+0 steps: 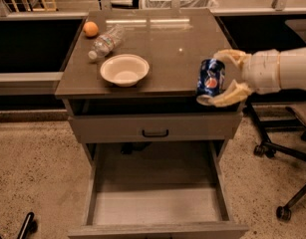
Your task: Pick pepsi can from middle drawer and place on counter
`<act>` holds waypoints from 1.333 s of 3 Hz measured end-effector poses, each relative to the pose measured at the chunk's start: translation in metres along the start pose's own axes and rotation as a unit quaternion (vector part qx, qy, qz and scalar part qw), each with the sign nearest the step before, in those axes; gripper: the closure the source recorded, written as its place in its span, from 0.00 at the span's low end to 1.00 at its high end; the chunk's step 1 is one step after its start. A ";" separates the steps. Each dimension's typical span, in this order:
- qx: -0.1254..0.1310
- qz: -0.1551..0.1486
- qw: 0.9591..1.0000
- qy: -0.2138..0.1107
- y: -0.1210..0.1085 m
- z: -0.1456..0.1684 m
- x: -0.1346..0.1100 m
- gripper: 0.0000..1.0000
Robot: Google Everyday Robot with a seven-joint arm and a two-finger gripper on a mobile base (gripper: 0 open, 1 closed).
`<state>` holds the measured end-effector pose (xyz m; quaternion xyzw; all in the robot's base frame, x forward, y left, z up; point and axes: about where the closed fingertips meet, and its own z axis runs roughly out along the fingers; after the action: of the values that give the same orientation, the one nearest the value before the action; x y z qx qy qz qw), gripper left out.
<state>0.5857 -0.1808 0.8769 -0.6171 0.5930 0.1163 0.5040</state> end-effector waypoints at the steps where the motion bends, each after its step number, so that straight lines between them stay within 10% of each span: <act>1: 0.009 0.096 0.995 0.003 -0.062 0.017 0.000 0.98; 4: -0.028 0.261 0.960 0.097 -0.086 0.098 0.042 0.28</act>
Offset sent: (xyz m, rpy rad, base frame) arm 0.1290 0.0085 0.0276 0.2116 0.4691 -0.3250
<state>0.7149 -0.1504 0.8415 -0.4629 0.7762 0.1999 0.3784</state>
